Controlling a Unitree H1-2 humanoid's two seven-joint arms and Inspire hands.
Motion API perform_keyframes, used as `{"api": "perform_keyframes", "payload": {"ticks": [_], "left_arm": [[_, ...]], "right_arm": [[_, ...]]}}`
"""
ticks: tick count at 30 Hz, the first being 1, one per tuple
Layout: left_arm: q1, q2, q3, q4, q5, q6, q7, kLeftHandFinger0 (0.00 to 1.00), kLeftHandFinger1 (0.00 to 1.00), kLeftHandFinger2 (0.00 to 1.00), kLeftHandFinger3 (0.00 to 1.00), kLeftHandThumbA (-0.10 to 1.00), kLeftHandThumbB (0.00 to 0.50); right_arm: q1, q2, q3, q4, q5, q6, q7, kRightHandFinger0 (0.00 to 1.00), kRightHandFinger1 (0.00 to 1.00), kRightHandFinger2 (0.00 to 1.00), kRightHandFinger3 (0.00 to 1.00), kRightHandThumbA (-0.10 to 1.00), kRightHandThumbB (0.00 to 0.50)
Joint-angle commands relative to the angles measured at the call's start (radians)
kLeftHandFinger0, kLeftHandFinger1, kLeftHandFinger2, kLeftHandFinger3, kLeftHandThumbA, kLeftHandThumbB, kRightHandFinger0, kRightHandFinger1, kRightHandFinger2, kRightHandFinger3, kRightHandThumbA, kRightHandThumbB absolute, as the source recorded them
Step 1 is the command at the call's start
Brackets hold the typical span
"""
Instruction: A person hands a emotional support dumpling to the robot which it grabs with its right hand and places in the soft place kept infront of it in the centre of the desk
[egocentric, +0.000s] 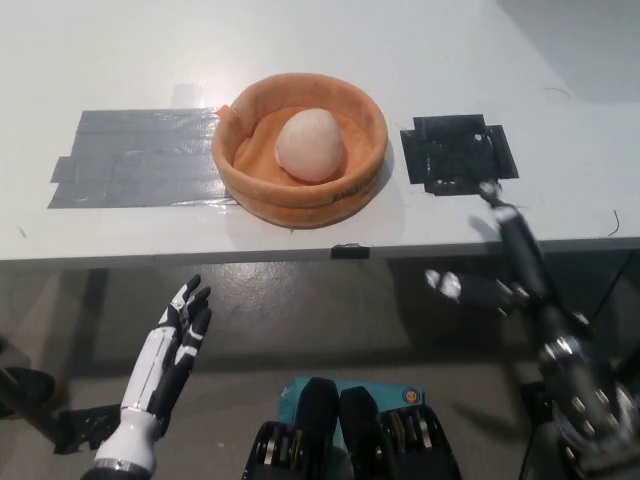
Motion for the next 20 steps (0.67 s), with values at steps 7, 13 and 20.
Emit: {"api": "perform_keyframes", "payload": {"ticks": [7, 13, 20], "left_arm": [[-0.05, 0.021, 0.026, -0.039, -0.002, -0.031, 0.003, 1.0, 1.0, 1.0, 1.0, 0.88, 0.03], [-0.044, 0.021, 0.021, -0.051, 0.007, -0.024, 0.001, 1.0, 1.0, 1.0, 1.0, 0.89, 0.021], [-0.033, 0.029, 0.014, -0.056, 0.005, -0.023, -0.011, 1.0, 1.0, 1.0, 1.0, 0.88, 0.015]], "right_arm": [[0.053, 0.047, -0.088, 0.124, 0.08, -0.179, 0.017, 1.0, 1.0, 1.0, 1.0, 0.84, 0.116], [0.055, 0.056, -0.08, 0.197, 0.083, -0.222, 0.04, 1.0, 1.0, 1.0, 1.0, 0.84, 0.126], [0.085, 0.061, -0.078, 0.209, 0.09, -0.244, 0.06, 1.0, 1.0, 1.0, 1.0, 0.84, 0.127]]}}
